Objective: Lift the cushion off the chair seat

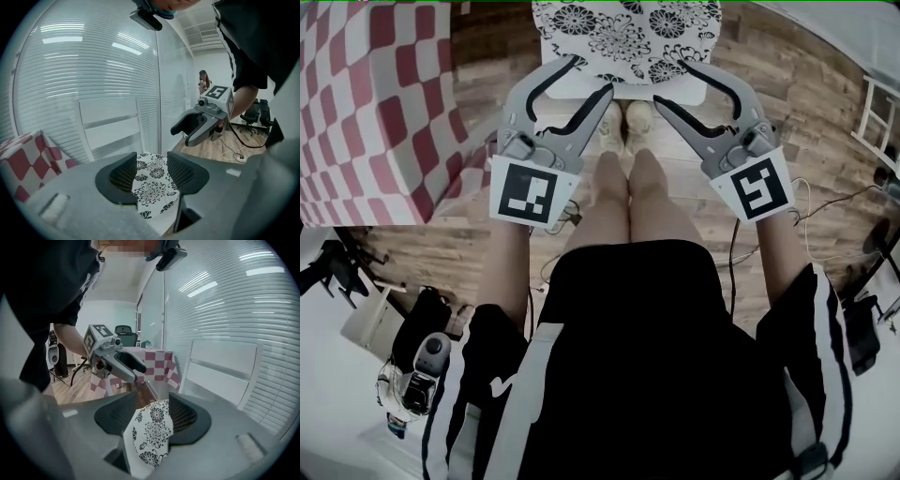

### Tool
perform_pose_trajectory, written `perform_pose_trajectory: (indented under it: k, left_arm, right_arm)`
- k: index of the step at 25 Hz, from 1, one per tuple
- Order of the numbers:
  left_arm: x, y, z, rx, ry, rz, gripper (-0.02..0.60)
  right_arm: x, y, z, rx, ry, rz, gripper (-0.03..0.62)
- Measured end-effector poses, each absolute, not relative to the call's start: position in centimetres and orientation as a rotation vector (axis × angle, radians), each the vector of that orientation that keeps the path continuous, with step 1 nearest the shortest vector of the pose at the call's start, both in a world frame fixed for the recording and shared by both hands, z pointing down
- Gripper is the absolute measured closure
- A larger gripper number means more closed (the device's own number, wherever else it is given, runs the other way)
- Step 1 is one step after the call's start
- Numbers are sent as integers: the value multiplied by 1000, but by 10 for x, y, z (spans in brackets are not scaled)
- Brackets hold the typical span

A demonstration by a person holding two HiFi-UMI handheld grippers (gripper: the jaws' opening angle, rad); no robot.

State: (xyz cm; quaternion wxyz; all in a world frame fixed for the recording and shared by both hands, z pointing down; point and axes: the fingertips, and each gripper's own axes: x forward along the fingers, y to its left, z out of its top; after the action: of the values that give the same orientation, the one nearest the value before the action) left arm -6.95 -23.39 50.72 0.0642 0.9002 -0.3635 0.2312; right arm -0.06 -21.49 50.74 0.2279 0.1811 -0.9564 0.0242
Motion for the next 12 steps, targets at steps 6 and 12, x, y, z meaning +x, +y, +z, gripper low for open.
perform_pose_trajectory:
  k: [6, 12]
  left_arm:
    - [-68, -225, 539, 2726, -1035, 801, 371]
    - [-64, -219, 565, 2716, -999, 839, 361]
  right_arm:
    - [-4, -205, 537, 438, -2578, 43, 391]
    - [-9, -200, 562, 394, -2557, 52, 390]
